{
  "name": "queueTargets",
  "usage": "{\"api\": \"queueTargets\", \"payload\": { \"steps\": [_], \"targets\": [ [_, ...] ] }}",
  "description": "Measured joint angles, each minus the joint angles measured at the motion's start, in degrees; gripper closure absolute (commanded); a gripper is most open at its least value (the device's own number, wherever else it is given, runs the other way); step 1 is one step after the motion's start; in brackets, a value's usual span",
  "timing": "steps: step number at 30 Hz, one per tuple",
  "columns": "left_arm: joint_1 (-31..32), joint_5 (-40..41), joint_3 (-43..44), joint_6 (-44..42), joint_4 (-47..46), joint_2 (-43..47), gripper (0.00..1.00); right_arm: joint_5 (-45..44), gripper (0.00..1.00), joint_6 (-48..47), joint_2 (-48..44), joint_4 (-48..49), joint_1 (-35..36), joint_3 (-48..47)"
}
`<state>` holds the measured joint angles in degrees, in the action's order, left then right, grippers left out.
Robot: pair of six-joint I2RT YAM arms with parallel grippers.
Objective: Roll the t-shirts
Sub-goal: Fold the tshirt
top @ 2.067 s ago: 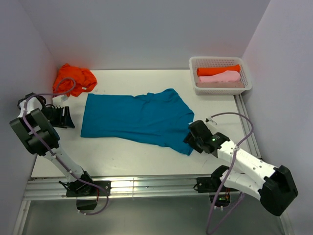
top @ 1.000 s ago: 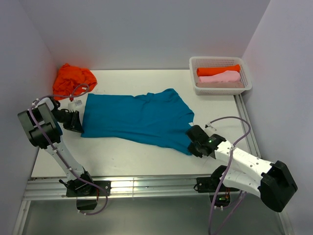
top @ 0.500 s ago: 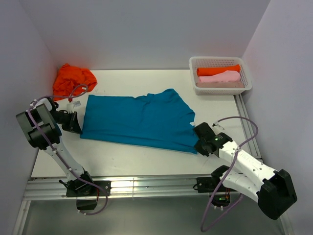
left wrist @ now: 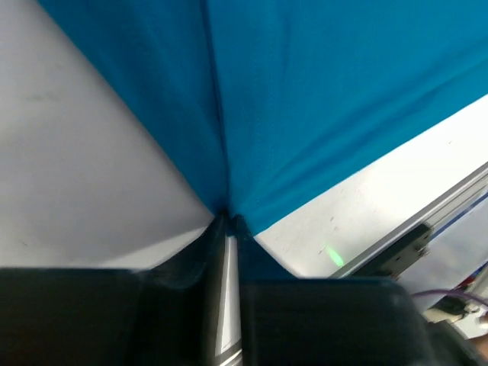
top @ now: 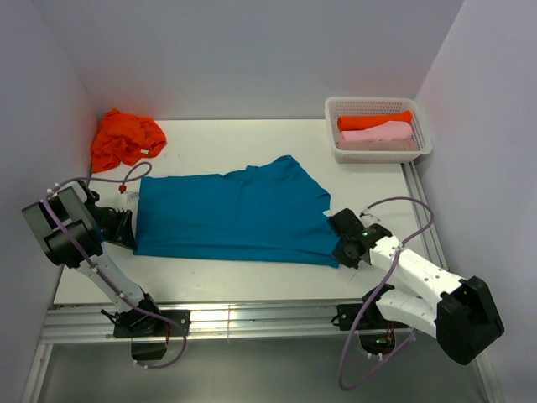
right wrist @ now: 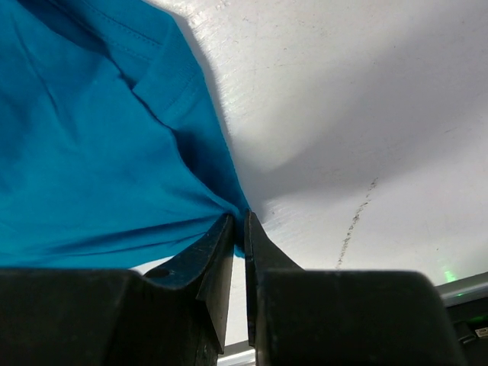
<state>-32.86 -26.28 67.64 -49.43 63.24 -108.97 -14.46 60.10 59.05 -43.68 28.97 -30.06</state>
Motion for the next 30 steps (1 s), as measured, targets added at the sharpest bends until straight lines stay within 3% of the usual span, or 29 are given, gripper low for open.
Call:
{"api": "queueTargets", "payload": {
  "steps": [4,7,13,16,25,30],
  "targets": [
    [-0.1,2.0,-0.6,-1.2,0.3,1.7,0.57,0.1,0.8,-1.0,1.0,0.5,0.0,0.0],
    [-0.3,2.2,3.0,-1.8,1.8,2.0,0.5,0.1,0.76,-1.6,2.0,0.8,-0.1,0.0],
    [-0.2,-0.1,17.9,-1.8,4.1,1.8,0.48,-0.1,0.51,-2.7,3.8,1.0,-0.2,0.0],
    [0.8,-1.9,22.7,-1.3,3.8,1.6,0.47,-0.3,0.44,-2.7,4.1,0.8,-0.2,-0.4],
    [9.1,-5.6,20.7,2.6,-1.7,0.3,0.45,-1.5,0.4,-2.5,4.2,-1.2,-0.3,-6.7],
    [9.8,-6.6,16.0,5.0,-7.4,0.3,0.46,-1.6,0.4,-2.1,4.2,-2.2,-0.3,-10.2]
  ]
}}
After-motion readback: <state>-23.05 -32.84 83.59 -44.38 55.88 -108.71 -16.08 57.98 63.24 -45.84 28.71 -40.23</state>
